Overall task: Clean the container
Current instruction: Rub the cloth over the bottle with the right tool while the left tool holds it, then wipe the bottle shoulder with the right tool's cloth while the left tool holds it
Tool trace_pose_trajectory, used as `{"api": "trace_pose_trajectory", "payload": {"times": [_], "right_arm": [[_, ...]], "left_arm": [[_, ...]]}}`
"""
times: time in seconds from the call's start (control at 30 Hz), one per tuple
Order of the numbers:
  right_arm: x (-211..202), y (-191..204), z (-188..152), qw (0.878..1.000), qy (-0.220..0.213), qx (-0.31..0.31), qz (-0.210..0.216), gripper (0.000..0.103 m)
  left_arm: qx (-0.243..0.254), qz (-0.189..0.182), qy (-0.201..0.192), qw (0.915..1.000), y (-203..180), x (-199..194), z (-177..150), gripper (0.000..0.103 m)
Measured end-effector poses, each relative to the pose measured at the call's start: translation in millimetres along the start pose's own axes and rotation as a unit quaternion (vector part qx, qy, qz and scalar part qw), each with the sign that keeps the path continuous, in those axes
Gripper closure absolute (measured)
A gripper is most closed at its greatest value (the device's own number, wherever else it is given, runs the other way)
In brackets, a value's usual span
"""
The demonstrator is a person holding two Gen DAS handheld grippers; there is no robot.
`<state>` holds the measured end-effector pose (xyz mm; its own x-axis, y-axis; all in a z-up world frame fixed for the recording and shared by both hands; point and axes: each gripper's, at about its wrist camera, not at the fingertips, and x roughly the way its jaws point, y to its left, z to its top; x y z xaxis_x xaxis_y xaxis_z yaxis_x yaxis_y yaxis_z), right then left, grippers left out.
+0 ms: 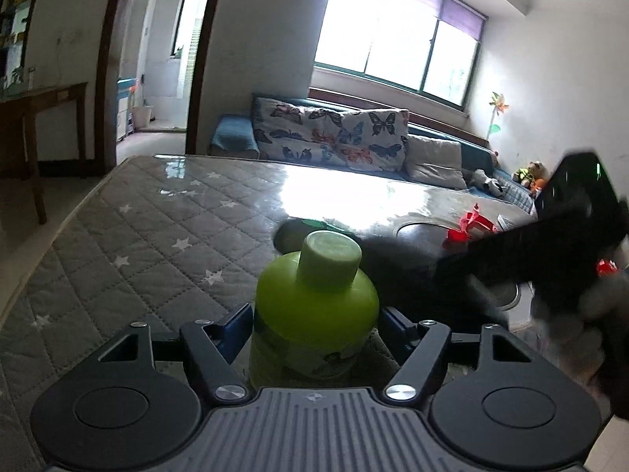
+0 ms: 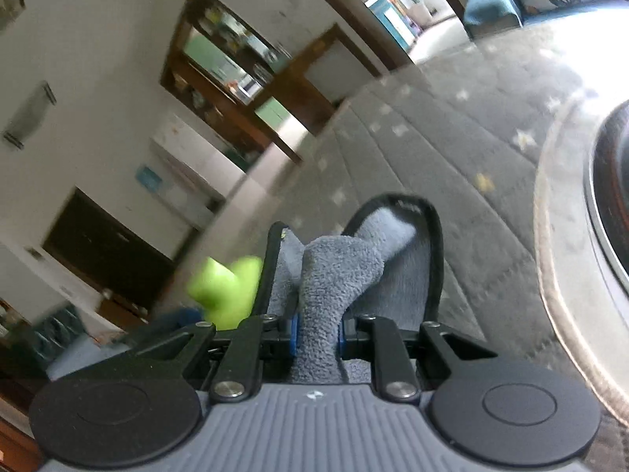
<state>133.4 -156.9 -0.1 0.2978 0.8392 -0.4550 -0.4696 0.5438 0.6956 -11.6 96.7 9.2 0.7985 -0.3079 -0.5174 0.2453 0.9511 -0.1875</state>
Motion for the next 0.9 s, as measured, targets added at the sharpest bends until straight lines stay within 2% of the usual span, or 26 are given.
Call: {"api": "trace_pose_trajectory", "payload": {"times": [0.13,0.3,0.47,0.5,0.53,0.57,0.7,0.9], "right_arm": [[2.0,9.9,15.4,1.000,-0.010,-0.012,0.019,0.086],[-1.8,3.0,19.0,1.000,-0.017,-0.007,0.015,0.086],[-10.6,-12.2,24.5,0.999,-0.037,0.015,-0.004,0.086],[-11.8,-14.8,26.9,0.999,-0.041,0.017,-0.009,0.086],[-12.9,-17.1,28.9,0.999,-0.044,0.019,-0.014,0.086],[-13.4,-20.3,31.8,0.999,-0.047,0.020,-0.020,0.086],[-14.9,-35.5,33.4,0.998,-0.054,0.038,-0.025,0.086],[-6.8,-38.9,31.4,0.998,-0.048,0.036,-0.001,0.086]], "left_arm": [[0.008,-0.017,-0.007,0.9998,-1.3,0.5,-2.4,0.031],[0.031,-0.040,-0.016,0.9986,-11.7,10.8,-0.1,0.032],[0.036,-0.081,-0.030,0.9956,-21.1,25.9,9.0,0.033],[0.035,-0.090,-0.041,0.9945,-22.6,25.8,12.0,0.036],[0.033,-0.100,-0.052,0.9931,-24.0,25.4,15.3,0.045],[0.031,-0.107,-0.055,0.9922,-24.6,25.7,20.0,0.046],[0.039,-0.100,-0.036,0.9936,-29.2,32.1,29.5,0.045],[0.049,-0.077,-0.029,0.9954,-24.9,22.2,19.2,0.039]]}}
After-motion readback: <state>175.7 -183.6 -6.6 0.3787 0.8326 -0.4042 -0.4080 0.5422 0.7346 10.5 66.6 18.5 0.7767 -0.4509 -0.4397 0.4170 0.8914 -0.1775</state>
